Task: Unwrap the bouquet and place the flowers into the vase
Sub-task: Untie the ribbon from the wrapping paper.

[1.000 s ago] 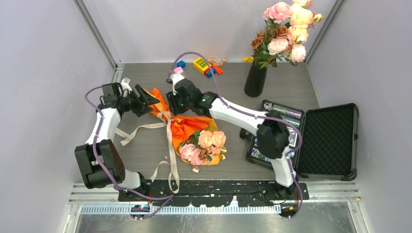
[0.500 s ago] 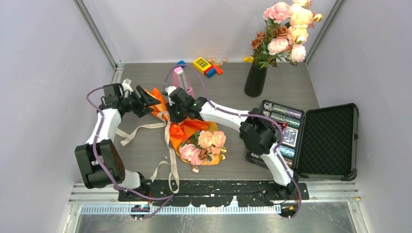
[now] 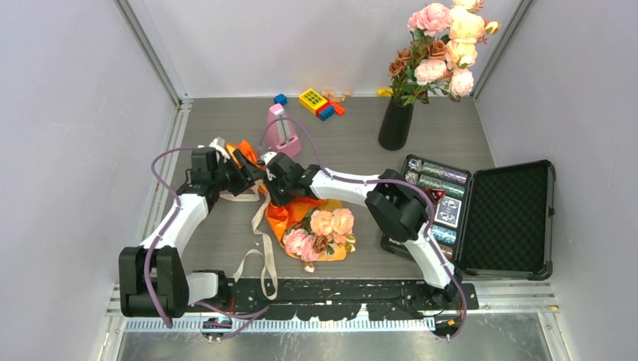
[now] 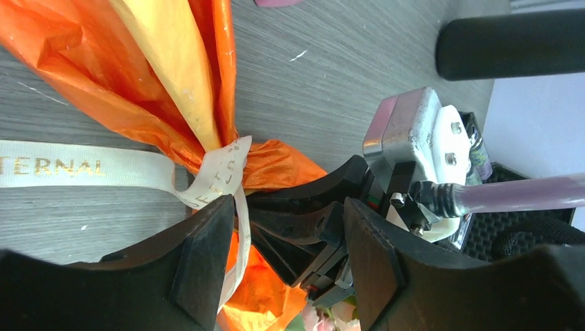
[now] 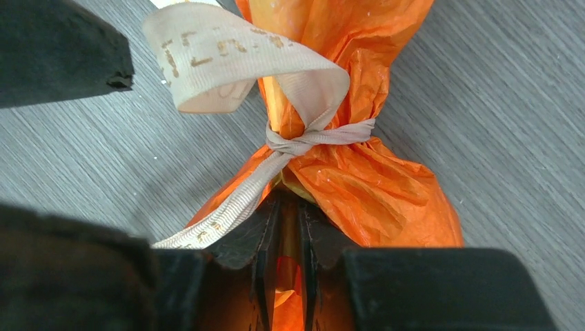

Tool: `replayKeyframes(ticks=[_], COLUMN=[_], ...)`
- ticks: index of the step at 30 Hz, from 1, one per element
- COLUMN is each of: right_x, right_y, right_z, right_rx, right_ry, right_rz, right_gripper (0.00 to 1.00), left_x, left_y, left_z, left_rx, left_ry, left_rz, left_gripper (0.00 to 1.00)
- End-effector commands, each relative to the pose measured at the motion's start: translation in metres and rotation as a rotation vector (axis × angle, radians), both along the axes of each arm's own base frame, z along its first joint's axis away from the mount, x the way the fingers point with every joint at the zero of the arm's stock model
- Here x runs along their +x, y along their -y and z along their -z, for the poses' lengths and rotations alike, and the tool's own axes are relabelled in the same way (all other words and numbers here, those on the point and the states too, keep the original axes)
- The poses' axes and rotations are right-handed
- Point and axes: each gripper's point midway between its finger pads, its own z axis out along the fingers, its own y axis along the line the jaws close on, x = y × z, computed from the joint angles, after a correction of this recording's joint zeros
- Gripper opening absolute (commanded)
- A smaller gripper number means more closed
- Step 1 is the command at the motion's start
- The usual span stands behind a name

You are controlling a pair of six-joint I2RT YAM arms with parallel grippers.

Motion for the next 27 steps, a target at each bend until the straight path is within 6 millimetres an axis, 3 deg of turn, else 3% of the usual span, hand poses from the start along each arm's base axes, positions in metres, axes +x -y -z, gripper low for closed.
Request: replayKeyframes(ticks=[1,5,14,21,27], right_x=[0.004,0.003,0.002,0.004,0.007], right_y=[-0.010,-0.010,-0.013,-0.012,-0.010], right_z=[-0.028,-0.039,-0.076,-0.086,-0.087], right_rx=[0.104,0.134,0.228,0.251,0.257], right_ry=[0.044,0.047,0.051,0.050,0.048], right_rz=[0.016,0.022,0.040,0.055,0.068], right_gripper=[0.21,0.22,0.26,0.27,0.27], left_x=[-0.014,-0.025,-0.037,-0.044,-0.054], left_y=[0.012,0.025,0.012,0.008,0.005], left_z=[0.016,0.024,0.055,0.045,0.051], left_rx=[-0.016,0.001,0.082,0.025,0.043], left_ry=[-0.022,-0.023,-0.059,0.074,0.075], left_rz=[-0.004,0.021,-0.028,-0.100,-0.093], left_gripper=[0.60,0.59,0.50,0.51,0.51])
